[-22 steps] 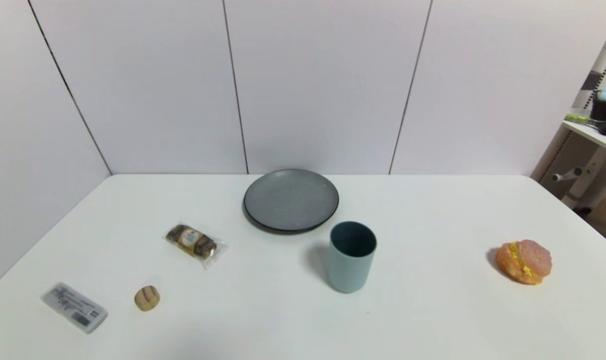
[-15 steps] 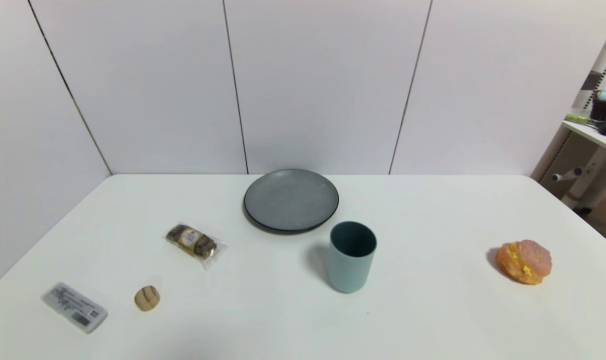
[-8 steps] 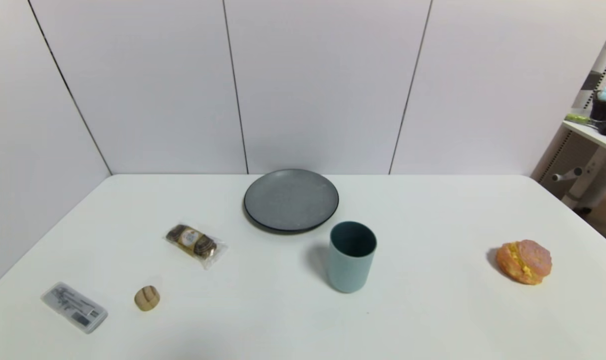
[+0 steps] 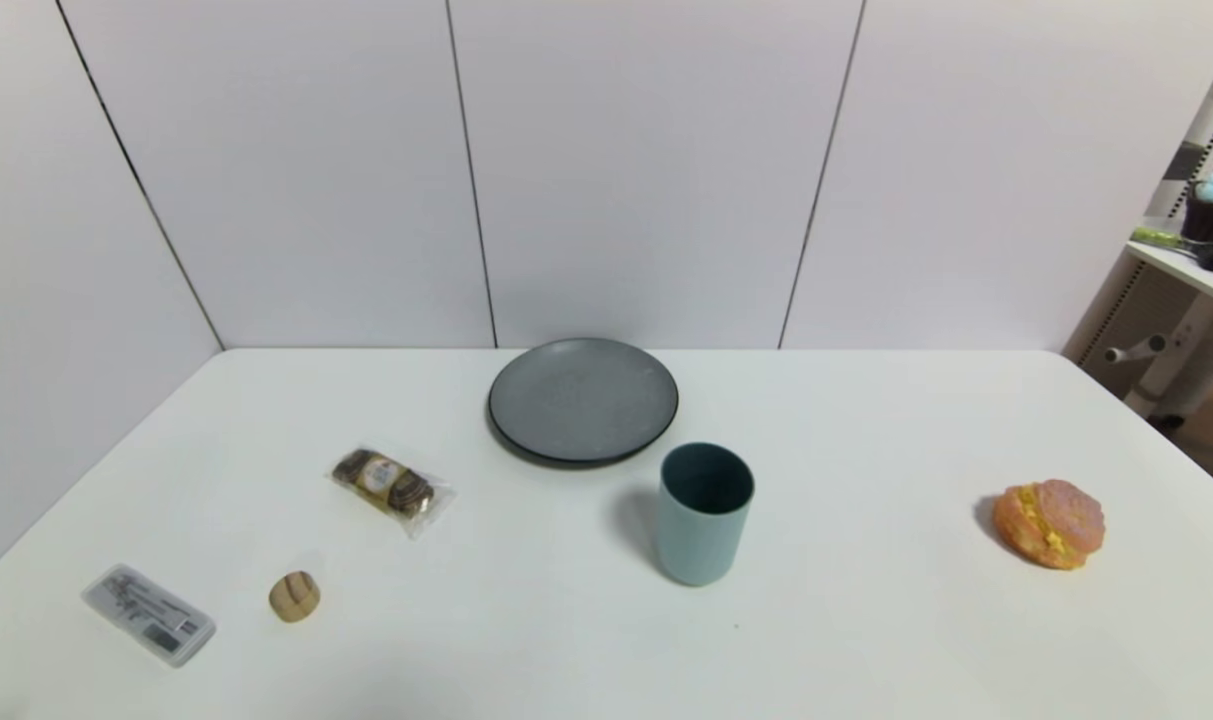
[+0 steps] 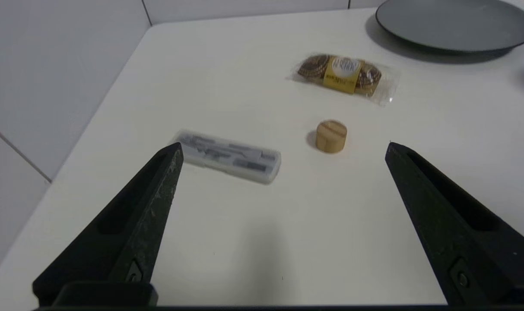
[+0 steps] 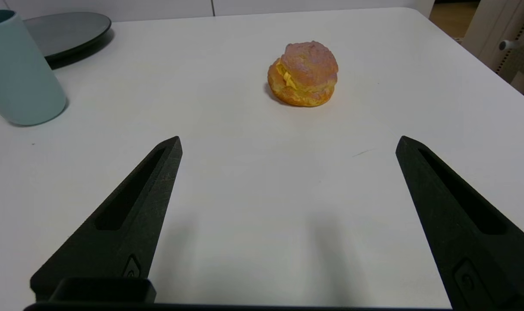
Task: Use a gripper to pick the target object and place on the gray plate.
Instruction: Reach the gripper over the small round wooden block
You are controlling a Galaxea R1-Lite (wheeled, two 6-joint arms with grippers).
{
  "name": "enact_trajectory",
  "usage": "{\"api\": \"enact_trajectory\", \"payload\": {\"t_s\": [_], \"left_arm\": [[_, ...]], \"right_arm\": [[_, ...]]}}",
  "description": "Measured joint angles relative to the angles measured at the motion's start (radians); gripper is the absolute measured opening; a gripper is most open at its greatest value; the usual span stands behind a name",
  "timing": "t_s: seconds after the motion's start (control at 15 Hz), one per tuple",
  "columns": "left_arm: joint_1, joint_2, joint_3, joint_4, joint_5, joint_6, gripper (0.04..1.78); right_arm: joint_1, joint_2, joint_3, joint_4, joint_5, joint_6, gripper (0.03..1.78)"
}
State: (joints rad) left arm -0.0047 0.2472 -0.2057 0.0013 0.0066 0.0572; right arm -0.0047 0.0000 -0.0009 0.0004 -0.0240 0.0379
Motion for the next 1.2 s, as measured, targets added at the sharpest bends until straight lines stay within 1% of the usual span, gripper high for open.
{"api": "enact_trajectory", "payload": {"t_s": [0.2, 0.33, 0.47, 0.6, 0.73, 0.87, 1.0, 1.2], "left_arm": [[-0.005, 0.181, -0.128, -0.017, 0.001, 0.014, 1.69], [-0.009, 0.324, -0.222, -0.057, 0.0, 0.037, 1.69], [-0.014, 0.479, -0.378, -0.077, -0.002, 0.061, 1.69], [-0.019, 0.636, -0.576, -0.051, -0.005, 0.091, 1.69], [-0.023, 0.782, -0.731, 0.008, -0.009, 0.125, 1.69], [-0.033, 0.905, -0.844, 0.124, -0.034, 0.143, 1.69], [-0.04, 0.986, -0.881, 0.266, -0.065, 0.15, 1.69], [-0.066, 1.059, -0.87, 0.432, -0.074, 0.153, 1.69]], "right_arm": [[0.0, 0.0, 0.0, 0.0, 0.0, 0.0, 1.71], [0.0, 0.0, 0.0, 0.0, -0.001, 0.0, 1.71], [0.0, 0.0, 0.0, 0.0, 0.0, 0.0, 1.71], [0.0, 0.0, 0.0, 0.0, 0.0, 0.0, 1.71], [0.0, 0.0, 0.0, 0.0, 0.0, 0.0, 1.71], [0.0, 0.0, 0.0, 0.0, -0.001, 0.0, 1.71], [0.0, 0.0, 0.0, 0.0, 0.0, 0.0, 1.71], [0.0, 0.0, 0.0, 0.0, 0.0, 0.0, 1.71]]}}
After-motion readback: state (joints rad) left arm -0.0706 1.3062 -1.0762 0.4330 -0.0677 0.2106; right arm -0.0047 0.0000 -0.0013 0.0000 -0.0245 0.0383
